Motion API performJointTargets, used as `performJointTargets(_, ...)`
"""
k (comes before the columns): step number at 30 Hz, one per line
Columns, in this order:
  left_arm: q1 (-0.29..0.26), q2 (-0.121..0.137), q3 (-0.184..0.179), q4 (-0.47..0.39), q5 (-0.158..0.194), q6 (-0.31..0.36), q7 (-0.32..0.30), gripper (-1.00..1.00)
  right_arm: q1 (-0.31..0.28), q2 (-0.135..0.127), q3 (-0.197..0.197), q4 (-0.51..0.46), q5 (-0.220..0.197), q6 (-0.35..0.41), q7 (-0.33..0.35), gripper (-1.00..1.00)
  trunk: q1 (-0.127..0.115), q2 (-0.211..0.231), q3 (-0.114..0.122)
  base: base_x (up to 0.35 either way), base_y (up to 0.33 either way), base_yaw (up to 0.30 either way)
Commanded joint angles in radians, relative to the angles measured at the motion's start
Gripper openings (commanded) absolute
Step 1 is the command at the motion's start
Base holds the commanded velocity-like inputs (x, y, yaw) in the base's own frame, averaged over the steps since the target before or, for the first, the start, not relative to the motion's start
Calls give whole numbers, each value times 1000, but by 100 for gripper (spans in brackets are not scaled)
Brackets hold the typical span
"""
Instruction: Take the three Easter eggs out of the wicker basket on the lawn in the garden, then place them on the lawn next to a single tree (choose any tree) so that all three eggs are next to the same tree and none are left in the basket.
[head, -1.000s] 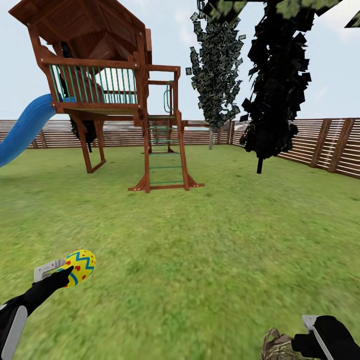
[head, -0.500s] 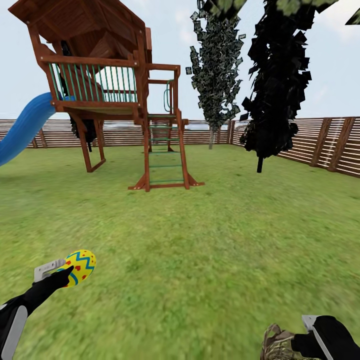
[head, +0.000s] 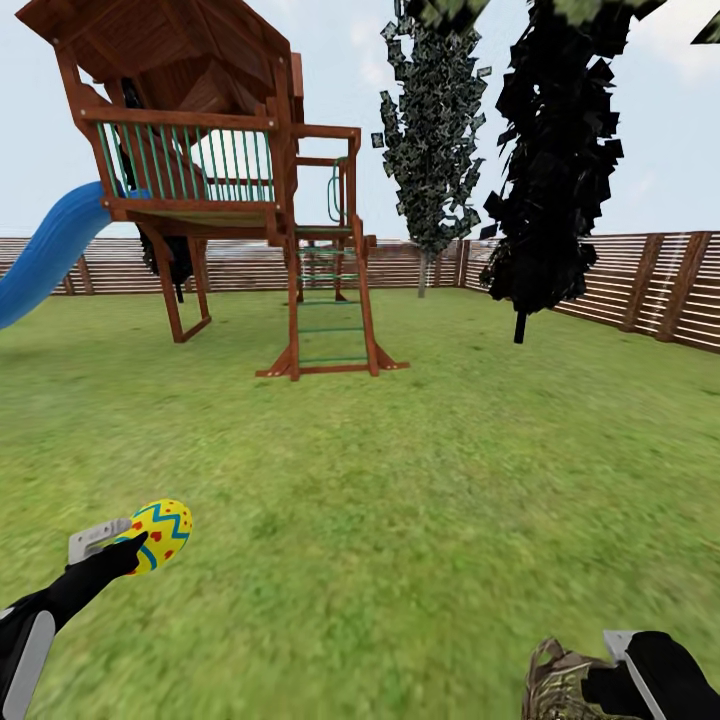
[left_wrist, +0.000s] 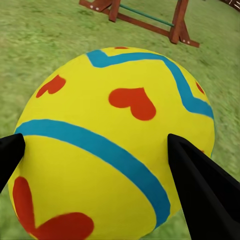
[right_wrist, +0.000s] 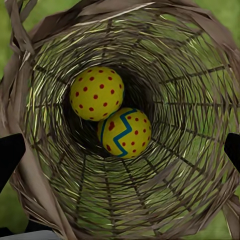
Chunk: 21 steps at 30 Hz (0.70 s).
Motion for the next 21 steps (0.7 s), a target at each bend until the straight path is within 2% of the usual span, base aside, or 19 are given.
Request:
performJointTargets(1, -1, 0, 2, -1, 9, 9, -2, -100, -1, 0, -1, -1, 7, 4, 8, 100, 4, -8, -4, 0, 0, 0)
performJointTargets(21, -1, -1, 1, -1, 9, 7, -2, -100, -1, 0, -2, -1, 6, 3, 7, 100, 81, -148, -67, 0, 0, 0)
